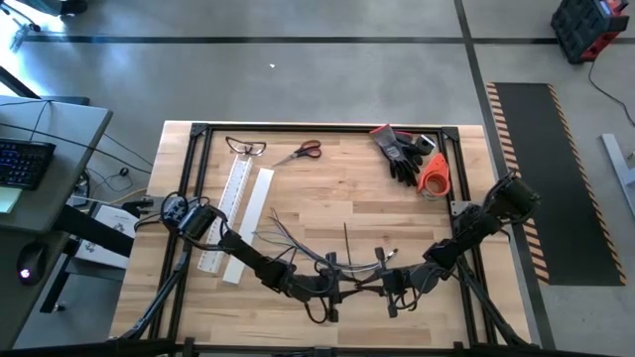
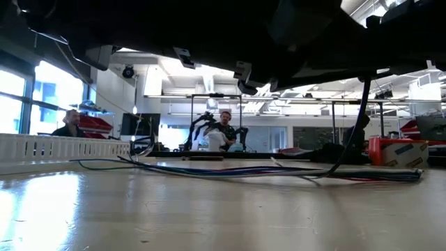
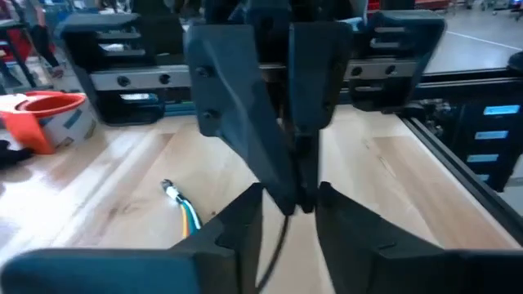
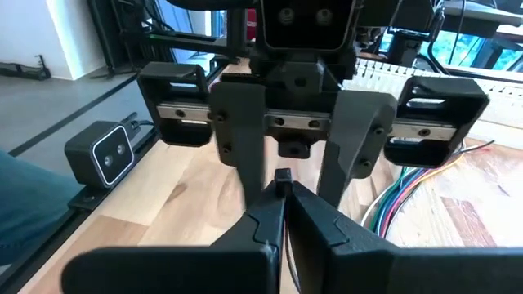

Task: Ziptie cables
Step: Wrap the black zip tie around the cable

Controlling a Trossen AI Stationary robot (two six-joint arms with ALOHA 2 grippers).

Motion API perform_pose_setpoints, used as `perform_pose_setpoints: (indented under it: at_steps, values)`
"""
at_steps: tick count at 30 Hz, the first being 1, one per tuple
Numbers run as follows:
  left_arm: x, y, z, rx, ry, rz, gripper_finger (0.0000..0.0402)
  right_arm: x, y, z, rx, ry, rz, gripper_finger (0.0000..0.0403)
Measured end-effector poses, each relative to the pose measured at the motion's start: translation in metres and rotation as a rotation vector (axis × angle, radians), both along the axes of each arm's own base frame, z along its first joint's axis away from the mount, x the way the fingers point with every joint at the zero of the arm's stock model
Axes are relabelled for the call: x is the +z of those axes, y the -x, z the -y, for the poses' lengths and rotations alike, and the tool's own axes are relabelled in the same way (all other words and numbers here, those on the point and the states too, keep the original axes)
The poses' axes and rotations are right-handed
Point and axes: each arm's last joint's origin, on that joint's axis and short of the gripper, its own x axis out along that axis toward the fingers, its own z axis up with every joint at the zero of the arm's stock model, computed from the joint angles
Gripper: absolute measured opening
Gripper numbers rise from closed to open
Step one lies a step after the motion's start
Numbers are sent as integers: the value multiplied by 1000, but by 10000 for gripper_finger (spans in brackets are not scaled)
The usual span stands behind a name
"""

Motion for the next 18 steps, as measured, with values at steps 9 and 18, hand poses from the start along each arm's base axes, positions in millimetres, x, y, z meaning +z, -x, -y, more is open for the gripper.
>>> perform_pose_setpoints:
  at_steps: [9, 18]
  values:
    - [0, 0, 0, 3, -8, -3, 6, 0, 0, 0, 0, 0, 0, 8]
    - [0, 0, -1, 25, -2, -1, 0, 0, 0, -1, 9, -12, -4, 135]
